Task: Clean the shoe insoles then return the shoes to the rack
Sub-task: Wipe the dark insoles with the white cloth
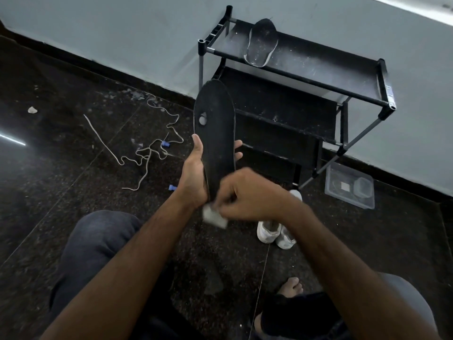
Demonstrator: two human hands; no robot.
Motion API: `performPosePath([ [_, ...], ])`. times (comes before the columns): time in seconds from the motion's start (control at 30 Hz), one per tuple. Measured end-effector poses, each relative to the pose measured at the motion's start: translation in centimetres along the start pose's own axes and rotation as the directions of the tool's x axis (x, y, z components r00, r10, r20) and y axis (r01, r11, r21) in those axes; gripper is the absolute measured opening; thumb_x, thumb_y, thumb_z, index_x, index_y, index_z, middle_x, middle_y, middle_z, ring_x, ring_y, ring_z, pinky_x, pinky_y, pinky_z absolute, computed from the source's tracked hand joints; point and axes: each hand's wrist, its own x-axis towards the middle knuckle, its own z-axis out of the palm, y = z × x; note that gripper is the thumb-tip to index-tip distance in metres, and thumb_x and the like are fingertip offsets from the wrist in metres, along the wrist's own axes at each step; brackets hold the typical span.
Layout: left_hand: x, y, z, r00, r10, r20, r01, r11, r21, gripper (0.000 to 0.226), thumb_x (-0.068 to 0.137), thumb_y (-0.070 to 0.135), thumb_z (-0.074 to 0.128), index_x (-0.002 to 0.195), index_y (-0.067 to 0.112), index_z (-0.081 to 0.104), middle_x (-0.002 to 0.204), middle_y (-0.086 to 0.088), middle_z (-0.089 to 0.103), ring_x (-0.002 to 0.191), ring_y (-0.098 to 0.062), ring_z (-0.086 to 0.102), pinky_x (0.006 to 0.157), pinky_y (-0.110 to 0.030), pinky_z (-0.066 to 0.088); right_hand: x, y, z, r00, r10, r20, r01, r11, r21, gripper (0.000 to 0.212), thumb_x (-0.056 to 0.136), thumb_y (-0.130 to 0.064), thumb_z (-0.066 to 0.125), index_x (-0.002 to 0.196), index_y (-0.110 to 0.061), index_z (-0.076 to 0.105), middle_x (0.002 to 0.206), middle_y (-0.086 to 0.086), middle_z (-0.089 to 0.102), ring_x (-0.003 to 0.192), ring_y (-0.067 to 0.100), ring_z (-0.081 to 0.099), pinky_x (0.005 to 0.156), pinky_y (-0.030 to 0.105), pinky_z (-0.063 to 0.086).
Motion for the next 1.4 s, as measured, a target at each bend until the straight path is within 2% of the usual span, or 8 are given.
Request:
performPosePath([
  [0.1,-0.1,0.3,0.2,0.999,0.025,0.035,-0.026,1.000,0.015,0.084,0.099,0.071,0.015,0.137,0.010,0.059,0.142,-0.011,0.061,0.122,-0.025,0.060,0.101,-0.044,0.054,-1.5,-0.3,-2.1,0.992,-0.021,0.121,0.008,0.994,0.112,0.015,0.088,-0.012,0.070,0.099,-0.016,0.079,0.086,-0.013,0.068,0.077,-0.001,0.063,0.069,0.013,0.049],
  [0.3,-0.2,0.2,0.8,1.000,-0.010,0.016,0.009,1.000,0.029,0.085,0.098,0.070,0.017,0.127,0.007,0.067,0.127,-0.017,0.069,0.118,-0.028,0.067,0.092,-0.038,0.059,0.6,1.3,-1.7,0.779,0.148,-0.610,-0.165,0.986,0.029,0.023,0.094,-0.025,0.065,0.115,-0.026,0.074,0.101,-0.005,0.069,0.094,0.004,0.063,0.083,0.028,0.054],
  [0.5,0.2,0.2,-0.3,0.999,0.036,0.003,-0.036,0.997,0.064,0.085,0.099,0.071,0.012,0.134,0.011,0.063,0.139,-0.006,0.064,0.118,-0.022,0.061,0.089,-0.043,0.057,-1.4,0.0,-0.8,0.990,-0.084,0.109,0.075,0.994,0.083,0.018,0.088,-0.013,0.069,0.100,-0.020,0.080,0.084,-0.012,0.066,0.077,0.007,0.062,0.070,0.016,0.048],
  [0.7,0.4,0.1,0.5,0.999,-0.026,0.027,0.026,0.999,0.020,0.090,0.098,0.073,0.016,0.132,0.004,0.061,0.133,-0.017,0.065,0.119,-0.028,0.067,0.099,-0.042,0.055,0.0,1.9,-1.5,0.790,0.118,-0.602,-0.136,0.991,0.014,0.025,0.094,-0.020,0.065,0.117,-0.023,0.074,0.094,-0.011,0.063,0.085,-0.001,0.057,0.076,0.017,0.046],
  [0.9,0.7,0.0,-0.7,1.000,0.023,0.010,-0.024,0.992,0.122,0.086,0.100,0.070,0.009,0.141,0.010,0.056,0.139,-0.004,0.064,0.120,-0.021,0.061,0.094,-0.044,0.054,-2.9,1.4,1.2,0.997,-0.053,-0.058,0.050,0.998,-0.049,0.018,0.089,-0.016,0.065,0.100,-0.019,0.079,0.084,-0.015,0.059,0.074,0.002,0.057,0.069,0.016,0.044],
  [1.13,0.6,-0.4,0.2,0.995,-0.044,0.085,0.041,0.998,0.042,0.090,0.096,0.074,0.019,0.145,0.005,0.050,0.145,-0.015,0.057,0.134,-0.029,0.055,0.113,-0.046,0.042,-1.0,2.1,-1.4,0.789,0.099,-0.607,-0.128,0.992,-0.005,0.023,0.094,-0.021,0.063,0.113,-0.021,0.076,0.091,-0.006,0.064,0.085,0.004,0.058,0.078,0.020,0.048],
  [1.33,0.4,-0.1,-0.3,0.999,0.041,0.022,-0.044,0.990,0.136,0.082,0.101,0.068,0.011,0.134,0.014,0.063,0.138,-0.003,0.065,0.122,-0.022,0.061,0.100,-0.046,0.051,-3.6,0.5,1.0,0.972,0.061,0.226,-0.016,0.980,-0.200,0.017,0.090,-0.026,0.063,0.080,-0.018,0.073,0.079,-0.002,0.062,0.074,0.009,0.058,0.074,0.028,0.046],
  [1.4,0.4,0.0,-0.1,0.999,0.037,0.036,-0.041,0.990,0.134,0.083,0.100,0.069,0.011,0.131,0.015,0.065,0.139,-0.002,0.064,0.121,-0.020,0.061,0.102,-0.047,0.049,-4.2,0.7,-0.2,0.996,0.039,0.085,-0.039,0.999,-0.011,0.013,0.089,-0.019,0.066,0.091,-0.018,0.078,0.081,-0.011,0.063,0.075,0.004,0.061,0.069,0.018,0.048],
])
